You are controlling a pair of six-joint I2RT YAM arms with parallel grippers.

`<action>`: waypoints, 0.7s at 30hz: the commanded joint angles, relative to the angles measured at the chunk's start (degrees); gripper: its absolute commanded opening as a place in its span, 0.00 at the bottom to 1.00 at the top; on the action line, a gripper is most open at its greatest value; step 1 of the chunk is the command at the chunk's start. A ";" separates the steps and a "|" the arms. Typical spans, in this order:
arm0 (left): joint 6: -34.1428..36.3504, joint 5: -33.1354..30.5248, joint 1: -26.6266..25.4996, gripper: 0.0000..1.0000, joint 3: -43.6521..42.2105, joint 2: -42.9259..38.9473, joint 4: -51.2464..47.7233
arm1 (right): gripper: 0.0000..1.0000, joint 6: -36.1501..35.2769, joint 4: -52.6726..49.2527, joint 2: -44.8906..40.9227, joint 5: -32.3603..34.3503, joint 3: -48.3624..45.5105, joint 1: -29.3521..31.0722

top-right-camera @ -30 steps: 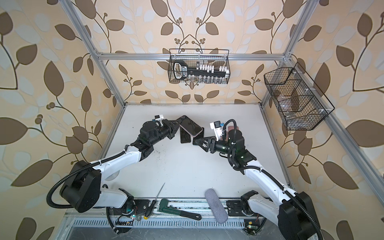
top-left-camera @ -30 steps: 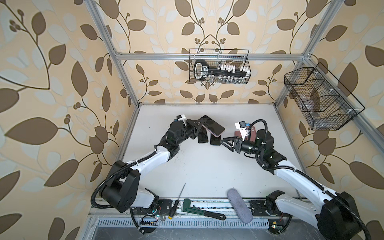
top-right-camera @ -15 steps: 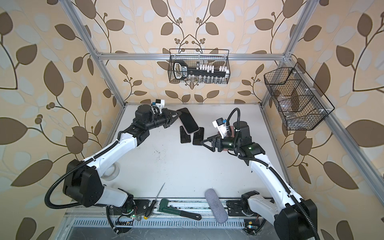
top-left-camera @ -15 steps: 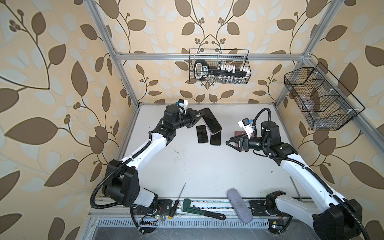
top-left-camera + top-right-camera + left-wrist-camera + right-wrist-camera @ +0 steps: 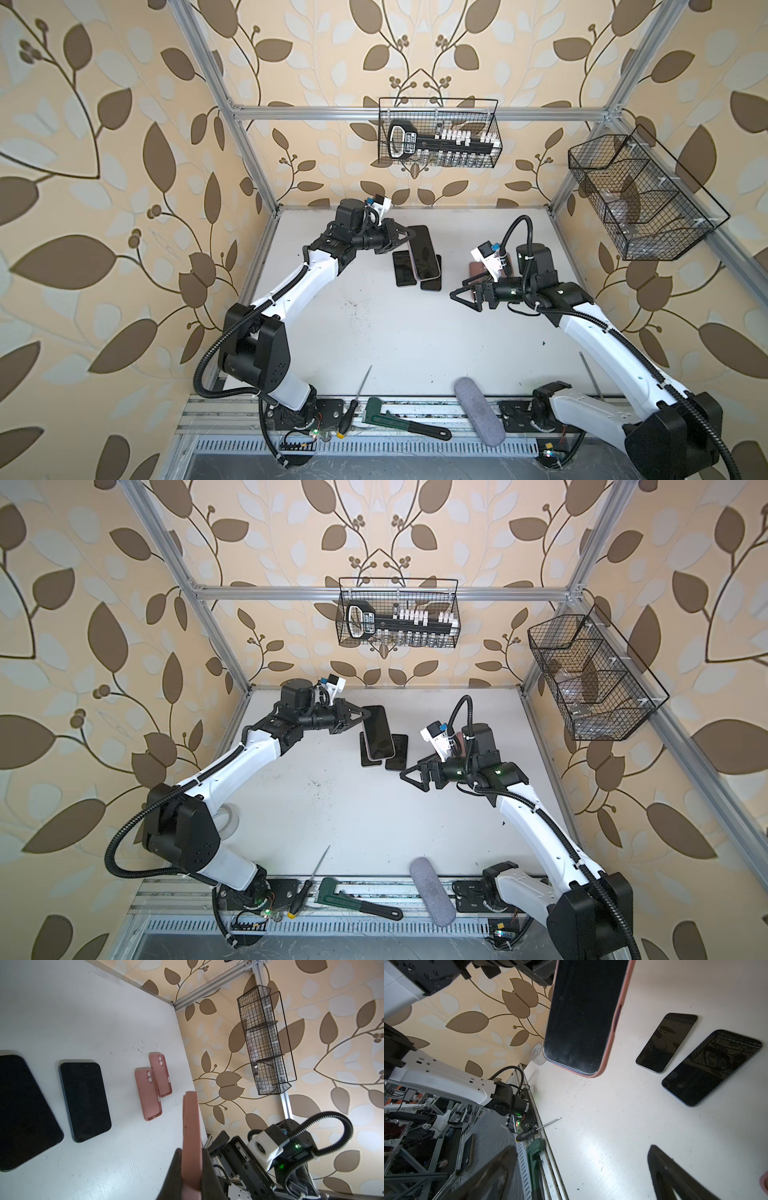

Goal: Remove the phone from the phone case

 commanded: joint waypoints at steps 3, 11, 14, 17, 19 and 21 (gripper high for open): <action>7.66 6.17 0.39 0.00 4.59 -1.08 -1.16 | 0.95 -4.91 -3.45 0.66 -0.53 2.50 0.60; 15.71 9.22 0.39 0.00 5.40 -0.24 -5.76 | 0.89 -9.46 -5.09 2.11 0.00 2.97 2.57; 16.41 10.43 0.39 0.00 5.33 -0.20 -5.55 | 0.85 -9.44 -3.68 2.60 0.57 2.98 3.04; 15.95 11.10 0.30 0.00 4.52 -0.40 -4.08 | 0.78 -9.79 -2.76 3.59 -0.94 3.20 3.34; 15.55 11.86 0.30 0.00 4.37 -0.33 -3.37 | 0.75 -10.34 -2.52 4.67 -1.39 3.46 3.79; 15.08 13.08 0.21 0.00 4.27 -0.35 -2.48 | 0.72 -11.26 -2.56 5.63 -2.71 3.73 4.13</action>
